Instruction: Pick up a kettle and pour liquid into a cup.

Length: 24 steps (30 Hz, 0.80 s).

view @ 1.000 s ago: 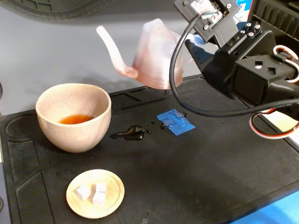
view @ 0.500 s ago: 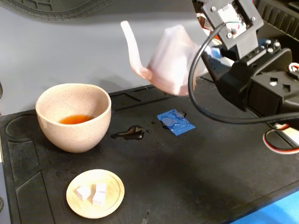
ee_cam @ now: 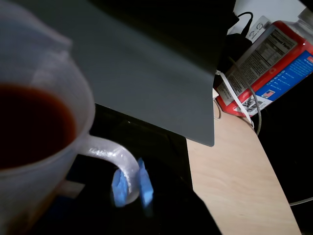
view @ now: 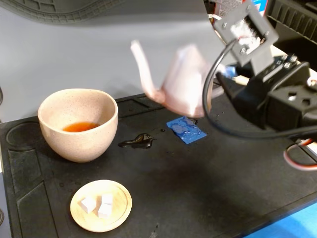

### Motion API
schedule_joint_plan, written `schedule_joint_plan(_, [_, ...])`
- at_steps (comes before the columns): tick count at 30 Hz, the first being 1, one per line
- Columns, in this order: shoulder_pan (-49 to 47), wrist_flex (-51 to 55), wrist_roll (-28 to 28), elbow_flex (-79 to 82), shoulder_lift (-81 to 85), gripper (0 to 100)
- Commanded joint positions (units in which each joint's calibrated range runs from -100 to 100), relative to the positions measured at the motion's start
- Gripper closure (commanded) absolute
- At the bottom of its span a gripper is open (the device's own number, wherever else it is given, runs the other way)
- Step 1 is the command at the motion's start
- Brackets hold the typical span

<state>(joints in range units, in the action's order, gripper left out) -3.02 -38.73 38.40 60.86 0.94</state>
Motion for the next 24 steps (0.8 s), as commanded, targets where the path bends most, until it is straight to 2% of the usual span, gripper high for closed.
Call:
schedule_joint_plan(1, [0.3,8.0,0.4,-0.1,8.5,99])
schedule_joint_plan(4, [1.8,9.5,0.4,5.5,16.5,99])
schedule_joint_plan(9, [1.9,8.8,0.4,8.7,16.9,100])
schedule_joint_plan(10, [1.9,8.3,0.4,7.8,14.0,100])
schedule_joint_plan(12, [2.5,-2.4,0.0,7.1,4.9,100])
schedule_joint_plan(18, [3.5,-3.9,-2.1,-0.2,-3.4,100])
schedule_joint_plan(20, [3.5,-8.8,-2.2,-2.9,-9.1,100])
schedule_joint_plan(22, [3.5,-12.4,-5.8,-4.9,-13.2,100])
schedule_joint_plan(24, [2.8,-12.4,-6.2,-7.0,-14.4,100])
